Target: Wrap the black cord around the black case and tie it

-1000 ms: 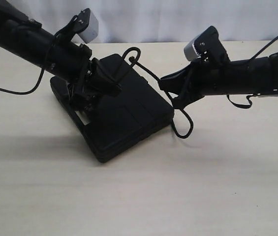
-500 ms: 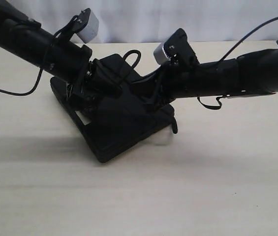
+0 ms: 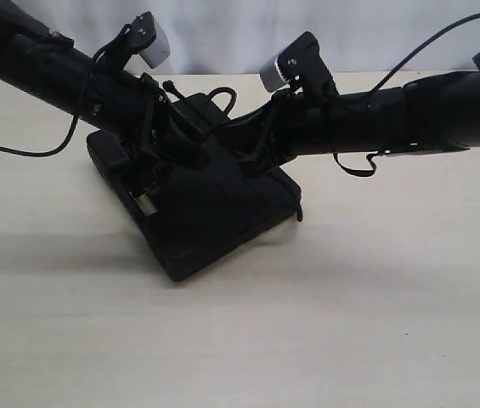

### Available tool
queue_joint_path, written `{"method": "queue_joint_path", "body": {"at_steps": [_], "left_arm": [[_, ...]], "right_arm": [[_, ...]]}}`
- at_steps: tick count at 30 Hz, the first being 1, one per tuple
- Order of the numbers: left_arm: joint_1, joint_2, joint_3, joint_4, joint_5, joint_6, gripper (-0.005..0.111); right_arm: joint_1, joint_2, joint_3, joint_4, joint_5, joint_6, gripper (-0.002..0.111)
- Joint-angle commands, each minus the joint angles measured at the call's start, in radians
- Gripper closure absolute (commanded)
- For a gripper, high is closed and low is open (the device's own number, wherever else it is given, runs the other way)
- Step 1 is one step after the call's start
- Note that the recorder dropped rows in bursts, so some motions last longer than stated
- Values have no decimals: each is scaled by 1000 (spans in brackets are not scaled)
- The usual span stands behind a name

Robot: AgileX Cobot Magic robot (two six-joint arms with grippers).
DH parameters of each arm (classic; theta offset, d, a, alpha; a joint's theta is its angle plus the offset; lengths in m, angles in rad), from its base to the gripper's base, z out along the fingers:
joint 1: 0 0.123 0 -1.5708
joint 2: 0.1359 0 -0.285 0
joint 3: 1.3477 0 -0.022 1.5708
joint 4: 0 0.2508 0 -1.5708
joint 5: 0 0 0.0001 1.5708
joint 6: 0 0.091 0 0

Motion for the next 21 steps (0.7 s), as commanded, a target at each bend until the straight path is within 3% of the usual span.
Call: {"method": "queue_joint_path", "body": {"at_steps": [1,9,15,21], "left_arm": [[12,-33,2,-2,5,-18,51],[98,-155,2,51,-39,-108,52],[175,-151,0,-59,-105,-294,52],[177,-63,-52,-77,47,-381,63]], "right_arm": [[3,0,-10,4,5,26,104],[3,0,-10,4,3,26,104],[3,0,-10,4,3,46,104],[3,0,-10,4,3,52,104]]}}
